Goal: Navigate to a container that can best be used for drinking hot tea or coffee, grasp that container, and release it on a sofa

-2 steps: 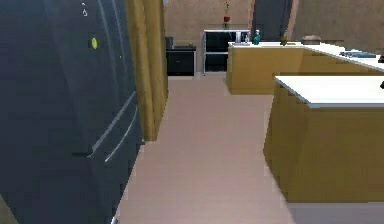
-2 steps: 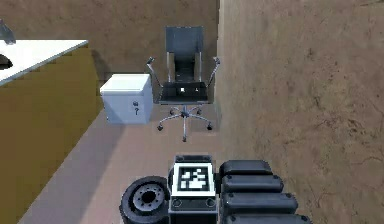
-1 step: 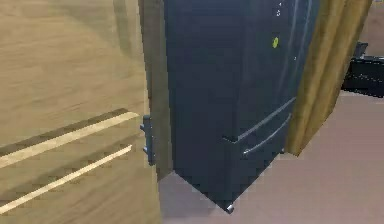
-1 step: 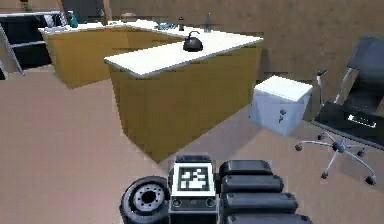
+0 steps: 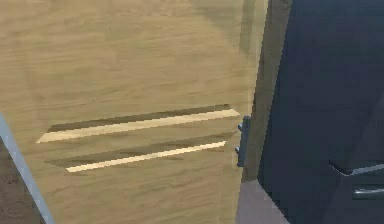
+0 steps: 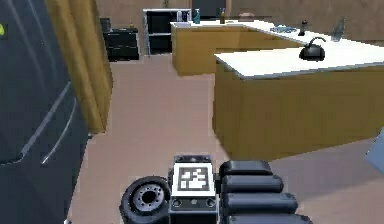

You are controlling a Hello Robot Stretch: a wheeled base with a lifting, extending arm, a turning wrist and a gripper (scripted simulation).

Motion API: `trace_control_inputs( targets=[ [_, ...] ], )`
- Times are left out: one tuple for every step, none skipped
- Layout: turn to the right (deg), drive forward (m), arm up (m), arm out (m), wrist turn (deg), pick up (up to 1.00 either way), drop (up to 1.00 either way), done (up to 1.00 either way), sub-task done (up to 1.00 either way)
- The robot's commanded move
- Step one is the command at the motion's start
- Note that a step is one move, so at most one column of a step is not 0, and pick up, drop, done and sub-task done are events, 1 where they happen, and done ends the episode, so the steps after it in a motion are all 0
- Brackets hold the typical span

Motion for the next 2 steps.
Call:
trace_control_inputs(
  targets=[
    [0.0,0.05,0.00,0.00,0.0,0.00,0.00,0.00,0.00],
    [-39.0,0.00,0.00,0.00,0.0,0.00,0.00,0.00,0.00]
  ],
)
